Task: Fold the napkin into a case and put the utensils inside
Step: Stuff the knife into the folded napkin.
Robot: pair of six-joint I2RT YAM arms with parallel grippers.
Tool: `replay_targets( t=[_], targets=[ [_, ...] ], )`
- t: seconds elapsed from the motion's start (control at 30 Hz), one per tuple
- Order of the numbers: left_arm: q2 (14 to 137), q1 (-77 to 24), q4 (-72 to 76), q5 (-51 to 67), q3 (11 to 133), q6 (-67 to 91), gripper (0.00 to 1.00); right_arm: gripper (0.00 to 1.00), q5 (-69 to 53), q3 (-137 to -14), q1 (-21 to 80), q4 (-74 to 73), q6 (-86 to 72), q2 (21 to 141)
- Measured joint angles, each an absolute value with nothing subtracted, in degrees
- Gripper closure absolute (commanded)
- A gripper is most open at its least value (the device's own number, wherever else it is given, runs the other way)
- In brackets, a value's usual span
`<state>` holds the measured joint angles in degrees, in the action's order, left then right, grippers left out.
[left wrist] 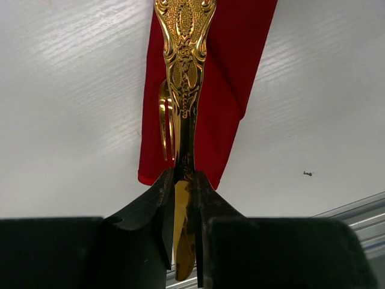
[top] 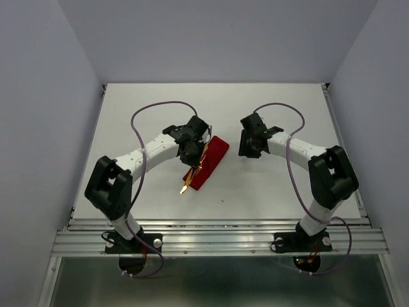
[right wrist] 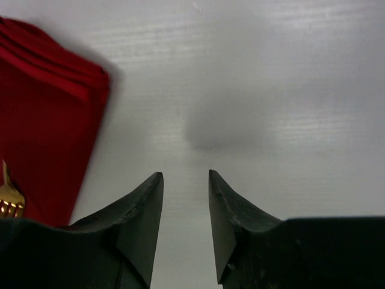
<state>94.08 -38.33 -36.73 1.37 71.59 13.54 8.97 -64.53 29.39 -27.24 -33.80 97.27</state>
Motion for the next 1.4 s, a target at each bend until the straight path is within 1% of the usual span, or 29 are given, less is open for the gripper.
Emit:
replay_targets(
  t=[0.03,0.13,0.37,0.53,0.67,1.17,1.4],
  targets=[
    [94.1,-38.7,-36.6,1.5,71.5,13.5,1.0,0.64,8.8,-66.4,28.7,-27.2,-33.5,98.9],
    [94.3,-39.7,-37.1,1.7,70.8,13.6,1.0,0.67,8.3,-71.9,26.9,-26.5,-32.4,103.8],
    [97.1,-40.6,-38.7,1.5,70.8,13.6,1.0,0.69,6.3,-82.4,25.3,-25.2,-31.4,113.3],
    [98.5,-40.9,-39.2,1.8,70.8,13.5,1.0,0.69,4.1,-86.9,25.3,-25.0,-31.6,118.4],
    [98.8,-41.3,-39.9,1.7,70.8,13.6,1.0,0.7,2.1,-88.6,25.3,-24.7,-32.2,120.8],
    [99.6,-43.4,-41.1,1.2,70.8,13.5,1.0,0.69,-3.3,-88.7,25.3,-23.3,-33.8,120.8],
    [101.4,-44.5,-41.6,-1.8,70.8,13.6,1.0,0.69,-4.9,-88.7,25.3,-22.9,-34.3,120.8]
  ],
)
